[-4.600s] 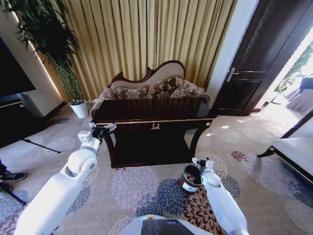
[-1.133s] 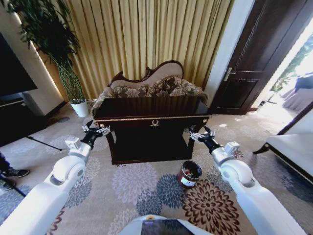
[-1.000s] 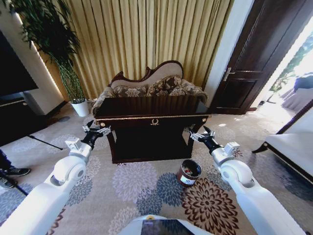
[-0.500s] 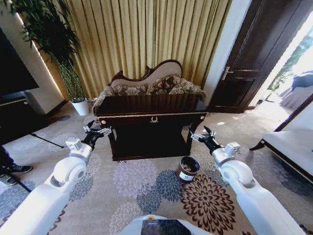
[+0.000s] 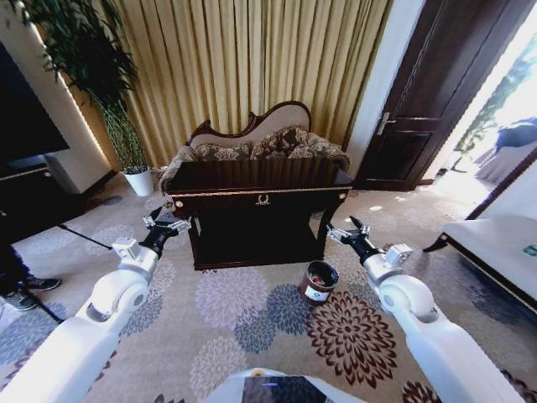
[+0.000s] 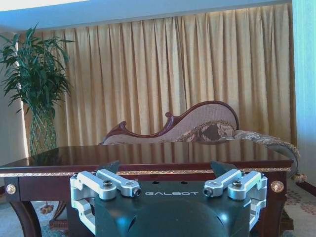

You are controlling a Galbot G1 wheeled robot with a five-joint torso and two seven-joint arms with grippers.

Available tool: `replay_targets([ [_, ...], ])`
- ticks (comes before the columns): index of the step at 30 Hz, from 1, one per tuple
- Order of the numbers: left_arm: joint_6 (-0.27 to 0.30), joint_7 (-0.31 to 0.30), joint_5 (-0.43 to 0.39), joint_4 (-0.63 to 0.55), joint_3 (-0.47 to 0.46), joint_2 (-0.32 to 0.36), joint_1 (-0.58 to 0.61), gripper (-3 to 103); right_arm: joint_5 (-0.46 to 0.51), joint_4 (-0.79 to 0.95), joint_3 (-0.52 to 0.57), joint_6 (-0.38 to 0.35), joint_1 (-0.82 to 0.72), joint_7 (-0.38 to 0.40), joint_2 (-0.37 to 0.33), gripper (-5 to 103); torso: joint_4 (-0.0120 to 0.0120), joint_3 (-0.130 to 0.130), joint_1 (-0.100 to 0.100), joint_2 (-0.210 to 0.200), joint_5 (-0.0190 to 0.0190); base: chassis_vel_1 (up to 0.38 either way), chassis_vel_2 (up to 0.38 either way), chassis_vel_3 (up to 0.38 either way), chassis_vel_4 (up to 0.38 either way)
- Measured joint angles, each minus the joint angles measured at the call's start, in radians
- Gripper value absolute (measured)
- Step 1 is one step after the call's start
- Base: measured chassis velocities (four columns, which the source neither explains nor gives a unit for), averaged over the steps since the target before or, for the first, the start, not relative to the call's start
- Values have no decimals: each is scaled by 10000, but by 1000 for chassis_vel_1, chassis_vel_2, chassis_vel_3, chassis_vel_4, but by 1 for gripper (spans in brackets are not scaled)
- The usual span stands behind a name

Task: Move to the front of the table and place the trash on the table into the trash bin.

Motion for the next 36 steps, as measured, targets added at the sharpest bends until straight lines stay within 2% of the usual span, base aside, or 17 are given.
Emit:
replay_targets([
  [15, -37, 84, 12, -6, -19, -29, 62, 100, 1, 1, 9, 1, -24, 0, 9, 100, 2, 0, -1, 0, 0, 88, -103, -87, 100],
  [36, -112, 123, 28, 4, -58, -79, 115, 100, -91, -11, -35, 7, -82, -48, 108, 100, 1, 1, 1, 0, -1, 2, -77, 2, 80],
])
